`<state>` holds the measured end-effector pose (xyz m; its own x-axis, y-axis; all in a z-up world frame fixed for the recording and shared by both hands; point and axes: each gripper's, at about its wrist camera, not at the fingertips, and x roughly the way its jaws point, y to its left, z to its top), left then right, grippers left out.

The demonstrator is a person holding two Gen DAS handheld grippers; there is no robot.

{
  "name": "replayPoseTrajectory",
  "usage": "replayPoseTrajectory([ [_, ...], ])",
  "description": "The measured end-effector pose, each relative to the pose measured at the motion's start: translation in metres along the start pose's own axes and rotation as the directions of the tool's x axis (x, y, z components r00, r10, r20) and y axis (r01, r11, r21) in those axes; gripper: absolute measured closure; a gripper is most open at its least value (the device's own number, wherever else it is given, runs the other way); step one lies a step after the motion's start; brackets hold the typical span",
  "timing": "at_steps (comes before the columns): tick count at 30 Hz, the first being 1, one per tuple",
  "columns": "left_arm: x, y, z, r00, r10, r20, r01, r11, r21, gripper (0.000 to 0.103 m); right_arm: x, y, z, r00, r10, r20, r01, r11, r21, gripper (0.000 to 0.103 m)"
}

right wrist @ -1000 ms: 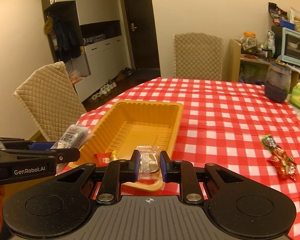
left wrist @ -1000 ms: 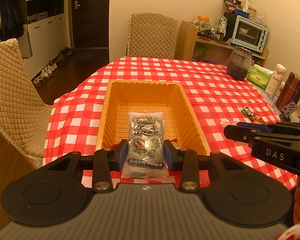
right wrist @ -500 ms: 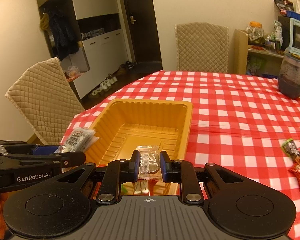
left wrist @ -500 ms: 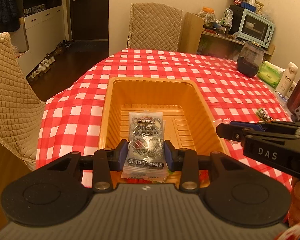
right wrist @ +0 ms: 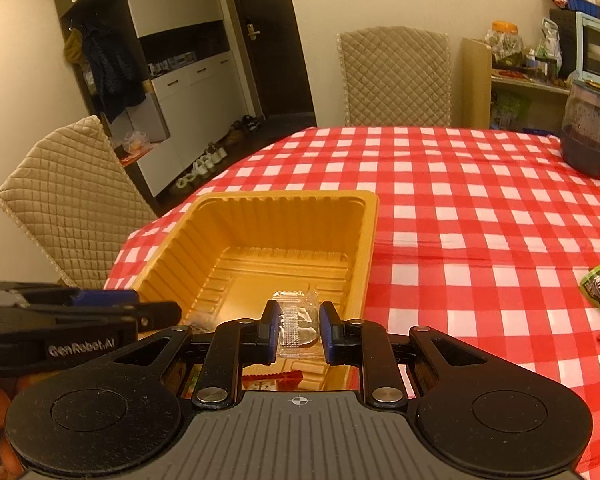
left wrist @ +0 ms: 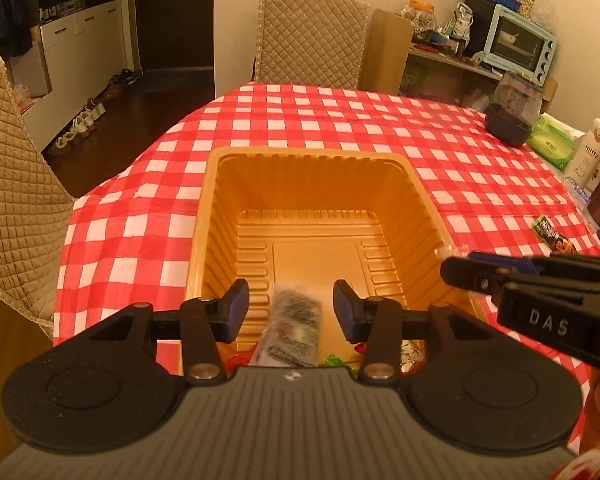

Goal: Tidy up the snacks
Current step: 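Open the left gripper to drop the grey packet while the right drops the clear packet, then move both tools back to the remaining snacks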

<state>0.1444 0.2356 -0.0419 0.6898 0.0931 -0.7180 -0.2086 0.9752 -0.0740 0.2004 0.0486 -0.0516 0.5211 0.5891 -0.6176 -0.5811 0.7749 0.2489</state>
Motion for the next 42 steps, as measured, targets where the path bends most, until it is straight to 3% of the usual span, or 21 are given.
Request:
replayPoseTrajectory([
  [19,-0.026,0.018,-0.014,0.999,0.036,0.014,-0.036,0.999,-0.034,0.060,0.002,0.020,0.003,0.997,0.072,0.005,-0.072,0.997,0.023,0.080],
  [21,-0.028,0.019,-0.015,0.999,0.038,0.013,-0.037,0.999,-0.035,0.059,0.001,0.018,0.004,0.997,0.073,0.012,-0.074,0.996,0.054,0.062],
  [22,-0.029,0.018,-0.016,0.999,0.039,0.013,-0.038,0.999,-0.035,0.059,-0.001,0.016,0.004,0.998,0.064,0.023,-0.065,0.996,0.066,0.042],
  [23,-0.030,0.018,-0.017,0.999,0.038,0.013,-0.037,0.999,-0.036,0.059,-0.004,0.015,0.004,0.998,0.059,0.036,-0.061,0.995,0.077,0.038],
  [32,-0.053,0.011,-0.022,0.999,0.032,0.034,-0.031,0.999,-0.045,0.054,-0.045,0.000,0.000,0.998,0.003,0.069,-0.009,0.995,0.096,0.038],
  [42,-0.094,-0.014,-0.034,0.998,0.018,0.061,-0.016,0.999,-0.041,0.044,-0.113,-0.012,-0.030,0.995,-0.061,0.085,0.049,0.989,0.141,0.038],
])
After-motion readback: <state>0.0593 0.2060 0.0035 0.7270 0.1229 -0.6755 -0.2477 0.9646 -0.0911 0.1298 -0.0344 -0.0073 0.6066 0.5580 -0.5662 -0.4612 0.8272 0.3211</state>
